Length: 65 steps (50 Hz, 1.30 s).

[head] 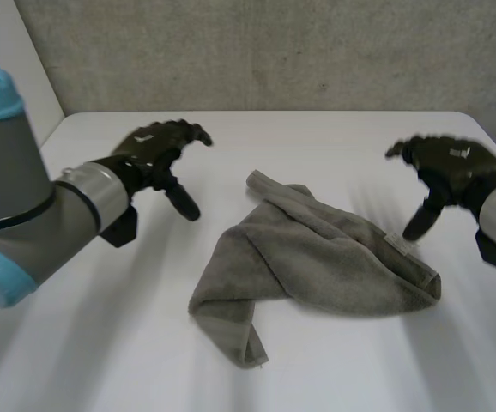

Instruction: Fold the towel.

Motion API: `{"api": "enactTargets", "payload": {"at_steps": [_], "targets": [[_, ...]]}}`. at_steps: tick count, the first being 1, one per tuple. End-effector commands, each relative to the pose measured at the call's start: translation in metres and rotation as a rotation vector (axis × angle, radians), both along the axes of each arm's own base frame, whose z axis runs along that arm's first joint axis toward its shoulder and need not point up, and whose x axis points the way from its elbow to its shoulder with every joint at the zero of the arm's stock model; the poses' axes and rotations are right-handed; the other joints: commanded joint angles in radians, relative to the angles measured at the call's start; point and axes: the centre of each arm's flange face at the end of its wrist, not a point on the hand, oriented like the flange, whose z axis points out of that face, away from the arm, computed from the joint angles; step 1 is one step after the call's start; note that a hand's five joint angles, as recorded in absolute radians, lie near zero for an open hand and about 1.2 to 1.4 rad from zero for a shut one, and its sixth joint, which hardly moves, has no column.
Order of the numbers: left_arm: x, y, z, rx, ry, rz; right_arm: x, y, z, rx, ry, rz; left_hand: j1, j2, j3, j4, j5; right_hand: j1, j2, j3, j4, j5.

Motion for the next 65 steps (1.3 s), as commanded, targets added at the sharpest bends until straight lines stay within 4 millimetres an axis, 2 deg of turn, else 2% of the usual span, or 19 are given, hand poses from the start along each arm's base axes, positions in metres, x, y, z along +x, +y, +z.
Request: {"api": "enactTargets", "payload": {"at_steps": [1, 3, 8, 22, 26, 28, 29, 30, 32, 33, 35, 39, 44, 45, 52, 55, 61, 63, 65], "targets": [[-0.023, -0.021, -0.028, -0.003, -0.029, -0.135, -0.014, 0.000, -0.047, 0.144, 0.016, -0.019, -0.051, -0.033, -0.048, -0.054, -0.016, -0.070, -0.080, -0.047, -0.076, -0.064], [-0.039, -0.024, -0.041, 0.003, -0.037, -0.193, -0.015, 0.000, -0.057, 0.167, 0.019, -0.022, -0.048, -0.030, -0.048, -0.054, -0.013, -0.070, -0.080, -0.047, -0.076, -0.064], [-0.053, -0.027, -0.059, 0.011, -0.062, -0.248, -0.017, 0.003, -0.087, 0.221, 0.055, -0.019, -0.045, -0.027, -0.048, -0.054, -0.010, -0.070, -0.080, -0.047, -0.076, -0.064], [-0.082, -0.006, -0.114, 0.055, -0.145, -0.455, -0.014, 0.000, -0.110, 0.248, 0.064, -0.015, 0.081, 0.099, -0.048, -0.054, 0.116, -0.001, -0.011, -0.047, -0.076, 0.005], [-0.083, -0.003, -0.121, 0.038, -0.179, -0.478, -0.012, -0.007, -0.117, 0.219, 0.050, -0.011, 0.122, 0.140, -0.048, -0.054, 0.157, 0.180, 0.170, -0.047, -0.076, 0.186], [-0.083, -0.004, -0.123, 0.022, -0.198, -0.483, -0.011, -0.009, -0.120, 0.209, 0.048, -0.008, 0.213, 0.231, -0.048, -0.054, 0.248, 0.302, 0.291, -0.047, -0.076, 0.308], [-0.083, -0.004, -0.125, 0.008, -0.216, -0.485, -0.009, -0.010, -0.123, 0.204, 0.046, -0.001, 0.376, 0.394, -0.048, -0.054, 0.411, 0.444, 0.434, -0.047, -0.076, 0.450], [-0.082, -0.004, -0.126, -0.006, -0.230, -0.487, -0.009, -0.010, -0.123, 0.204, 0.046, -0.001, 0.526, 0.544, -0.048, -0.054, 0.561, 0.446, 0.435, -0.047, -0.076, 0.451], [-0.082, -0.004, -0.126, -0.016, -0.241, -0.490, -0.004, -0.009, -0.125, 0.196, 0.046, 0.018, 0.621, 0.638, -0.048, -0.054, 0.655, 0.834, 0.823, -0.047, -0.076, 0.840], [-0.082, -0.004, -0.125, -0.026, -0.247, -0.491, -0.004, -0.009, -0.125, 0.196, 0.046, 0.019, 0.703, 0.721, -0.048, -0.054, 0.738, 0.836, 0.826, -0.047, -0.076, 0.842], [-0.080, -0.004, -0.124, -0.031, -0.253, -0.488, 0.002, -0.009, -0.121, 0.175, 0.042, 0.041, 0.794, 0.811, -0.048, -0.054, 0.829, 1.151, 1.141, -0.047, -0.076, 1.157], [-0.078, -0.004, -0.119, -0.040, -0.262, -0.475, 0.007, -0.007, -0.113, 0.149, 0.030, 0.074, 0.889, 0.906, -0.048, -0.054, 0.923, 1.152, 1.142, -0.047, -0.076, 1.158], [-0.062, 0.004, -0.083, -0.083, -0.283, -0.394, 0.012, -0.001, -0.088, 0.082, 0.009, 0.130, 0.959, 0.977, -0.048, -0.054, 0.994, 1.152, 1.142, -0.047, -0.076, 1.158], [-0.062, 0.004, -0.083, -0.083, -0.283, -0.394, 0.014, 0.000, -0.083, 0.067, 0.004, 0.143, 0.959, 0.977, -0.048, -0.054, 0.994, 1.152, 1.142, -0.047, -0.076, 1.158], [-0.037, 0.039, -0.054, -0.076, -0.297, -0.358, 0.015, 0.016, -0.066, 0.083, 0.009, 0.208, 0.947, 0.965, -0.048, -0.054, 0.982, 1.152, 1.142, -0.047, -0.076, 1.158], [-0.026, 0.052, -0.053, -0.050, -0.306, -0.351, 0.014, 0.020, -0.062, 0.084, 0.049, 0.230, 0.945, 0.962, -0.048, -0.054, 0.979, 1.152, 1.142, -0.047, -0.076, 1.158], [-0.006, 0.060, -0.063, 0.003, -0.321, -0.303, 0.017, 0.015, -0.057, 0.038, 0.090, 0.256, 0.945, 0.962, -0.048, -0.054, 0.979, 1.152, 1.142, -0.047, -0.076, 1.158], [0.001, 0.070, -0.075, 0.043, -0.337, -0.295, 0.021, 0.015, -0.059, 0.041, 0.096, 0.271, 0.927, 0.945, -0.048, -0.054, 0.962, 1.152, 1.142, -0.047, -0.076, 1.158], [0.004, 0.077, -0.080, 0.062, -0.344, -0.298, 0.038, 0.020, -0.070, 0.052, 0.126, 0.329, 0.909, 0.927, -0.048, -0.054, 0.944, 1.152, 1.142, -0.047, -0.076, 1.158]]}}
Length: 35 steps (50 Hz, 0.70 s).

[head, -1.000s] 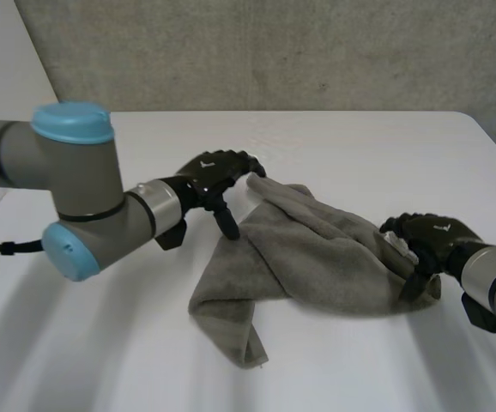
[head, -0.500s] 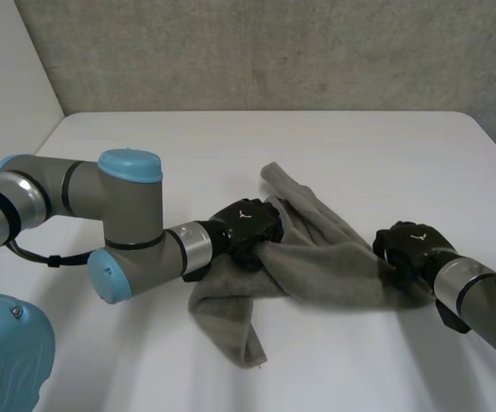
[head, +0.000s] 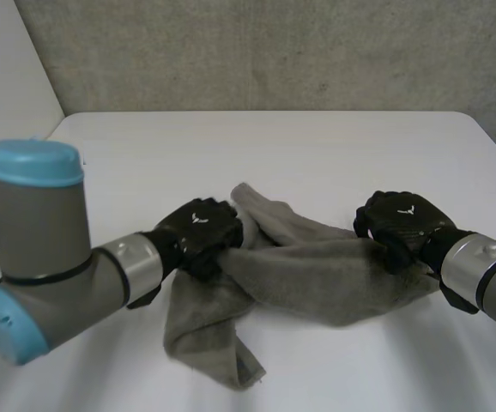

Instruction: Fold the towel.

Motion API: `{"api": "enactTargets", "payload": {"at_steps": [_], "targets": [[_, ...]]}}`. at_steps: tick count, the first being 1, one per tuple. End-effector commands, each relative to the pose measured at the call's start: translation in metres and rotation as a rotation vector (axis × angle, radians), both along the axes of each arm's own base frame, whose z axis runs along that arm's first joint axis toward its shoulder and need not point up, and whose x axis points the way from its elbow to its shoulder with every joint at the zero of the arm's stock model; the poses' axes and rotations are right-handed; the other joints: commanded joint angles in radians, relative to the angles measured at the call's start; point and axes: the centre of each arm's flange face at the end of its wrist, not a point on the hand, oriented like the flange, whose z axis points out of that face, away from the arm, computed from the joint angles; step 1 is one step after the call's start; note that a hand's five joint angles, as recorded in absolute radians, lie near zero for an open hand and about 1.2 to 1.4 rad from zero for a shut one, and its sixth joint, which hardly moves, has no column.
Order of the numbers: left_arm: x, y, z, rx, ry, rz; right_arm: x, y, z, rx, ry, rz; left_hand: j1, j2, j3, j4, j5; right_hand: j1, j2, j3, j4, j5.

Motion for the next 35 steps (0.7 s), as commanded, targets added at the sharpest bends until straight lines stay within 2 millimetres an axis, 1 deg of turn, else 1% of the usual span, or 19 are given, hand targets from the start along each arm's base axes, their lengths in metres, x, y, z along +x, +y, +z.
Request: {"api": "enactTargets", "payload": {"at_steps": [1, 4, 6, 7, 9, 13, 14, 18, 20, 23, 25, 26, 27, 28, 29, 30, 31, 32, 35], "targets": [[0.019, 0.027, -0.027, 0.092, -0.050, 0.028, 0.022, 0.002, -0.012, -0.009, 0.048, 0.080, -0.006, -0.019, -0.048, -0.054, -0.044, 0.079, 0.115, -0.047, -0.076, 0.071], [0.021, 0.034, -0.033, 0.119, -0.064, 0.024, 0.034, 0.007, -0.023, -0.010, 0.095, 0.143, -0.042, -0.055, -0.048, -0.054, -0.080, 0.079, 0.115, -0.047, -0.076, 0.071], [0.021, 0.051, -0.043, 0.164, -0.087, 0.000, 0.035, 0.006, -0.028, -0.018, 0.127, 0.161, -0.226, -0.238, -0.048, -0.054, -0.264, 0.079, 0.115, -0.047, -0.076, 0.071], [0.021, 0.051, -0.043, 0.164, -0.088, 0.000, 0.036, 0.006, -0.031, -0.033, 0.158, 0.175, -0.227, -0.240, -0.048, -0.054, -0.265, 0.079, 0.115, -0.047, -0.076, 0.071], [0.019, 0.063, -0.049, 0.201, -0.092, -0.019, 0.036, 0.004, -0.032, -0.054, 0.185, 0.176, -0.306, -0.319, -0.048, -0.054, -0.344, 0.079, 0.115, -0.047, -0.076, 0.071], [0.017, 0.063, -0.048, 0.225, -0.071, -0.004, 0.033, -0.002, -0.029, -0.098, 0.250, 0.124, -0.385, -0.398, -0.048, -0.054, -0.423, 0.079, 0.115, -0.047, -0.076, 0.071], [0.016, 0.060, -0.044, 0.224, -0.051, 0.009, 0.033, -0.002, -0.029, -0.098, 0.250, 0.124, -0.499, -0.512, -0.048, -0.054, -0.537, 0.079, 0.115, -0.047, -0.076, 0.071], [0.014, 0.050, -0.030, 0.199, -0.002, 0.035, 0.031, -0.001, -0.022, -0.116, 0.248, 0.100, -0.629, -0.642, -0.048, -0.054, -0.667, 0.079, 0.115, -0.047, -0.076, 0.071], [0.015, 0.040, -0.012, 0.154, 0.048, 0.060, 0.030, 0.001, -0.021, -0.118, 0.247, 0.100, -0.734, -0.747, -0.048, -0.054, -0.772, 0.079, 0.115, -0.047, -0.076, 0.071], [0.015, 0.037, -0.005, 0.133, 0.063, 0.064, 0.029, 0.003, -0.019, -0.120, 0.246, 0.098, -0.826, -0.839, -0.048, -0.054, -0.864, 0.079, 0.115, -0.047, -0.076, 0.071], [0.013, 0.032, 0.007, 0.095, 0.086, 0.061, 0.028, 0.004, -0.019, -0.118, 0.248, 0.094, -0.931, -0.944, -0.048, -0.054, -0.969, 0.079, 0.115, -0.047, -0.076, 0.071], [0.013, 0.032, 0.007, 0.095, 0.086, 0.061, 0.027, 0.005, -0.018, -0.121, 0.247, 0.088, -0.932, -0.944, -0.048, -0.054, -0.970, -0.054, -0.018, -0.047, -0.076, -0.062], [0.012, 0.029, 0.011, 0.079, 0.095, 0.061, 0.024, 0.005, -0.015, -0.124, 0.242, 0.074, -0.934, -0.947, -0.048, -0.054, -0.972, -0.546, -0.510, -0.047, -0.076, -0.555], [0.011, 0.027, 0.015, 0.066, 0.104, 0.061, 0.024, 0.005, -0.015, -0.124, 0.242, 0.074, -0.940, -0.953, -0.048, -0.054, -0.978, -0.551, -0.515, -0.047, -0.076, -0.560], [0.011, 0.027, 0.015, 0.066, 0.104, 0.061, 0.022, 0.007, -0.014, -0.122, 0.238, 0.067, -0.940, -0.953, -0.048, -0.054, -0.978, -0.848, -0.812, -0.047, -0.076, -0.856], [0.009, 0.025, 0.018, 0.056, 0.111, 0.056, 0.021, 0.009, -0.013, -0.120, 0.230, 0.062, -0.949, -0.962, -0.048, -0.054, -0.987, -1.010, -0.974, -0.047, -0.076, -1.019], [0.009, 0.025, 0.018, 0.056, 0.111, 0.056, 0.021, 0.009, -0.013, -0.120, 0.230, 0.062, -0.949, -0.962, -0.048, -0.054, -0.987, -1.012, -0.976, -0.047, -0.076, -1.021], [0.008, 0.022, 0.021, 0.044, 0.117, 0.052, 0.020, 0.010, -0.011, -0.120, 0.224, 0.054, -0.955, -0.968, -0.048, -0.054, -0.993, -1.143, -1.107, -0.047, -0.076, -1.151], [0.004, 0.013, 0.029, 0.009, 0.133, 0.050, 0.018, 0.015, -0.007, -0.114, 0.208, 0.047, -0.955, -0.968, -0.048, -0.054, -0.993, -1.143, -1.107, -0.047, -0.076, -1.151]]}}
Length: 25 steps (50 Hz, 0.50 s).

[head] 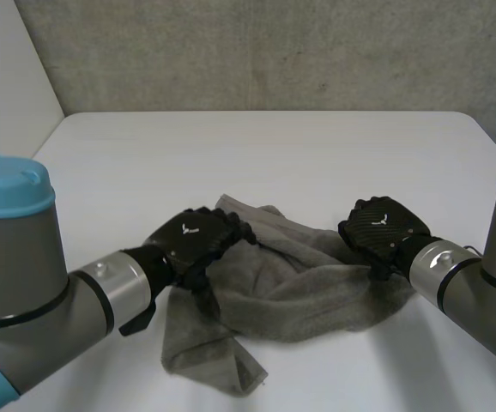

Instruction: Fold the towel.

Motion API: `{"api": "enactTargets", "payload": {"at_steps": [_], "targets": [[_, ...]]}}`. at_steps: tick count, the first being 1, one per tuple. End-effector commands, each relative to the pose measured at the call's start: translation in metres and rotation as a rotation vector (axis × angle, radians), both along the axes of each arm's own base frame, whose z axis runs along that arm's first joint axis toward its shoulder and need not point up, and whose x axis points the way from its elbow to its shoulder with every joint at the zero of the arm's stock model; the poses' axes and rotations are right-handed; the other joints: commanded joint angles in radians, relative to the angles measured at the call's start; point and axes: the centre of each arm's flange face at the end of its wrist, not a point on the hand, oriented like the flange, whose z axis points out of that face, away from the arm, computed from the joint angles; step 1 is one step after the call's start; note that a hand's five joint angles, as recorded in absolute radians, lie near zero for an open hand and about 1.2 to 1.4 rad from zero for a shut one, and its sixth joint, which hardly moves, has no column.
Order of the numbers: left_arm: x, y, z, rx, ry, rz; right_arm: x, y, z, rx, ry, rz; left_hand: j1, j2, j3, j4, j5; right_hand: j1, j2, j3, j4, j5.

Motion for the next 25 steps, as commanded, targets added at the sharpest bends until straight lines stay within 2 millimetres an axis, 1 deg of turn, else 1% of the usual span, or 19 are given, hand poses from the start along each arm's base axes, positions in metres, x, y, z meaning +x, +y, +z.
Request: {"api": "enactTargets", "payload": {"at_steps": [1, 2, 4, 5, 6, 7, 8, 9, 10, 11, 12, 13, 14, 16, 17, 20, 21, 23, 25], "targets": [[-0.009, -0.019, 0.017, -0.077, 0.033, -0.009, -0.005, 0.008, 0.007, 0.007, -0.030, -0.021, -0.086, -0.064, -0.048, -0.054, -0.035, -0.519, -0.523, -0.047, -0.076, -0.501], [-0.009, -0.019, 0.017, -0.077, 0.033, -0.009, -0.005, 0.011, 0.009, 0.009, -0.041, -0.022, -0.086, -0.064, -0.048, -0.054, -0.035, -0.519, -0.523, -0.047, -0.076, -0.501], [-0.017, -0.036, 0.016, -0.083, 0.043, -0.020, -0.006, 0.013, 0.011, 0.011, -0.052, -0.025, -0.083, -0.061, -0.048, -0.054, -0.032, -0.519, -0.523, -0.047, -0.076, -0.501], [-0.017, -0.036, 0.016, -0.083, 0.043, -0.020, -0.007, 0.015, 0.013, 0.011, -0.062, -0.029, -0.083, -0.061, -0.048, -0.054, -0.032, -0.519, -0.523, -0.047, -0.076, -0.501], [-0.022, -0.045, 0.017, -0.086, 0.051, -0.033, -0.007, 0.015, 0.013, 0.011, -0.062, -0.029, -0.071, -0.050, -0.048, -0.054, -0.020, -0.519, -0.523, -0.047, -0.076, -0.501], [-0.022, -0.045, 0.017, -0.086, 0.051, -0.033, -0.008, 0.016, 0.015, 0.014, -0.070, -0.037, -0.071, -0.049, -0.048, -0.054, -0.020, -0.519, -0.523, -0.047, -0.076, -0.501], [-0.026, -0.052, 0.016, -0.083, 0.058, -0.048, -0.010, 0.018, 0.017, 0.016, -0.078, -0.045, -0.060, -0.038, -0.048, -0.054, -0.008, -0.519, -0.523, -0.047, -0.076, -0.501], [-0.030, -0.058, 0.013, -0.068, 0.058, -0.067, -0.010, 0.018, 0.017, 0.016, -0.078, -0.045, -0.054, -0.032, -0.048, -0.054, -0.003, -0.519, -0.523, -0.047, -0.076, -0.501], [-0.030, -0.058, 0.013, -0.068, 0.058, -0.067, -0.012, 0.022, 0.020, 0.022, -0.082, -0.050, -0.054, -0.032, -0.048, -0.054, -0.002, -0.519, -0.523, -0.047, -0.076, -0.501], [-0.034, -0.063, 0.009, -0.056, 0.053, -0.087, -0.014, 0.027, 0.021, 0.040, -0.080, -0.047, -0.048, -0.026, -0.048, -0.054, 0.003, -0.519, -0.523, -0.047, -0.076, -0.501], [-0.037, -0.067, 0.005, -0.050, 0.041, -0.112, -0.014, 0.027, 0.021, 0.040, -0.080, -0.047, -0.039, -0.017, -0.048, -0.054, 0.012, -0.519, -0.523, -0.047, -0.076, -0.501], [-0.037, -0.067, 0.005, -0.050, 0.041, -0.112, -0.014, 0.032, 0.020, 0.067, -0.077, -0.041, -0.039, -0.017, -0.048, -0.054, 0.012, -0.519, -0.523, -0.047, -0.076, -0.501], [-0.040, -0.070, 0.000, -0.049, 0.019, -0.136, -0.015, 0.035, 0.017, 0.099, -0.073, -0.034, -0.027, -0.006, -0.048, -0.054, 0.024, -0.519, -0.523, -0.047, -0.076, -0.501], [-0.042, -0.071, -0.004, -0.051, -0.007, -0.161, -0.016, 0.038, 0.015, 0.124, -0.072, -0.027, -0.016, 0.006, -0.048, -0.054, 0.036, -0.519, -0.523, -0.047, -0.076, -0.501], [-0.044, -0.071, -0.011, -0.053, -0.042, -0.193, -0.016, 0.038, 0.015, 0.124, -0.072, -0.027, 0.008, 0.030, -0.048, -0.054, 0.059, -0.519, -0.523, -0.047, -0.076, -0.501], [-0.048, -0.071, -0.022, -0.067, -0.101, -0.244, -0.021, 0.036, 0.012, 0.146, -0.078, -0.037, 0.072, 0.094, -0.048, -0.054, 0.123, -0.519, -0.523, -0.047, -0.076, -0.501], [-0.048, -0.071, -0.022, -0.067, -0.102, -0.244, -0.024, 0.034, 0.010, 0.154, -0.082, -0.042, 0.073, 0.094, -0.048, -0.054, 0.124, -0.519, -0.523, -0.047, -0.076, -0.501], [-0.050, -0.073, -0.032, -0.065, -0.141, -0.271, -0.025, 0.033, 0.010, 0.160, -0.088, -0.042, 0.149, 0.170, -0.048, -0.054, 0.200, -0.519, -0.523, -0.047, -0.076, -0.501], [-0.050, -0.074, -0.036, -0.065, -0.156, -0.275, -0.026, 0.031, 0.010, 0.163, -0.094, -0.041, 0.152, 0.174, -0.048, -0.054, 0.203, -0.519, -0.523, -0.047, -0.076, -0.501]]}}
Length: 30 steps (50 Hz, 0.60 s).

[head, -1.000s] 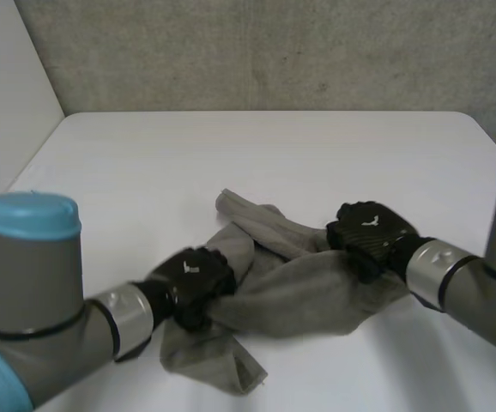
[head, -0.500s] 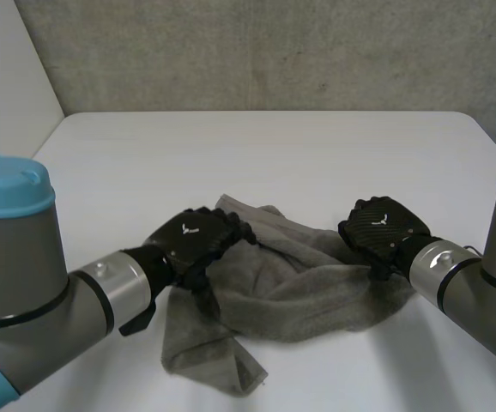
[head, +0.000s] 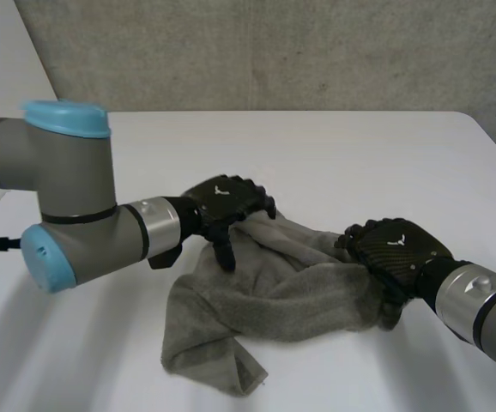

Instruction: Fold the towel.

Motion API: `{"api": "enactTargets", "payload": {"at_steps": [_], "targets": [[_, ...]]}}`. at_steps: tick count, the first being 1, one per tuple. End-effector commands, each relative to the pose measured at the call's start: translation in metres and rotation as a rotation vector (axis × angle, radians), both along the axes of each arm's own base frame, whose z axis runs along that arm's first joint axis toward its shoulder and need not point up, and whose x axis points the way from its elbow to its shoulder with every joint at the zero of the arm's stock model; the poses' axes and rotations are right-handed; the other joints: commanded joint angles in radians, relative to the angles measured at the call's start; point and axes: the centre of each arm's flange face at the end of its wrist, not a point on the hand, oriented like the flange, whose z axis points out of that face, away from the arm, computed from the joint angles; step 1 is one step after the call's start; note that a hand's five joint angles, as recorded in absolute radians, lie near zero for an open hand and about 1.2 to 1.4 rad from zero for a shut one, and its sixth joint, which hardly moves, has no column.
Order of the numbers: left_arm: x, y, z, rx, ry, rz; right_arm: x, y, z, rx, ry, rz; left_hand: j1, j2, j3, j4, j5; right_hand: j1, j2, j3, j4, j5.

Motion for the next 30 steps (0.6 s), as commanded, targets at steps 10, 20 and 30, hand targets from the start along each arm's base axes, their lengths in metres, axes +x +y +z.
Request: {"api": "enactTargets", "payload": {"at_steps": [10, 20, 30], "targets": [[-0.002, -0.007, -0.024, -0.032, -0.111, -0.057, -0.010, -0.008, -0.009, 0.048, -0.023, -0.009, 0.106, 0.102, -0.048, -0.054, 0.094, -0.070, -0.077, -0.047, -0.076, -0.063], [-0.001, -0.006, -0.030, -0.130, -0.192, -0.102, -0.010, -0.008, -0.013, 0.065, -0.019, -0.009, 0.106, 0.103, -0.048, -0.054, 0.094, -0.070, -0.077, -0.047, -0.076, -0.063], [-0.004, -0.002, -0.035, -0.169, -0.226, -0.139, -0.010, -0.010, -0.022, 0.081, -0.014, -0.012, 0.077, 0.073, -0.048, -0.054, 0.064, -0.070, -0.077, -0.047, -0.076, -0.063]]}}
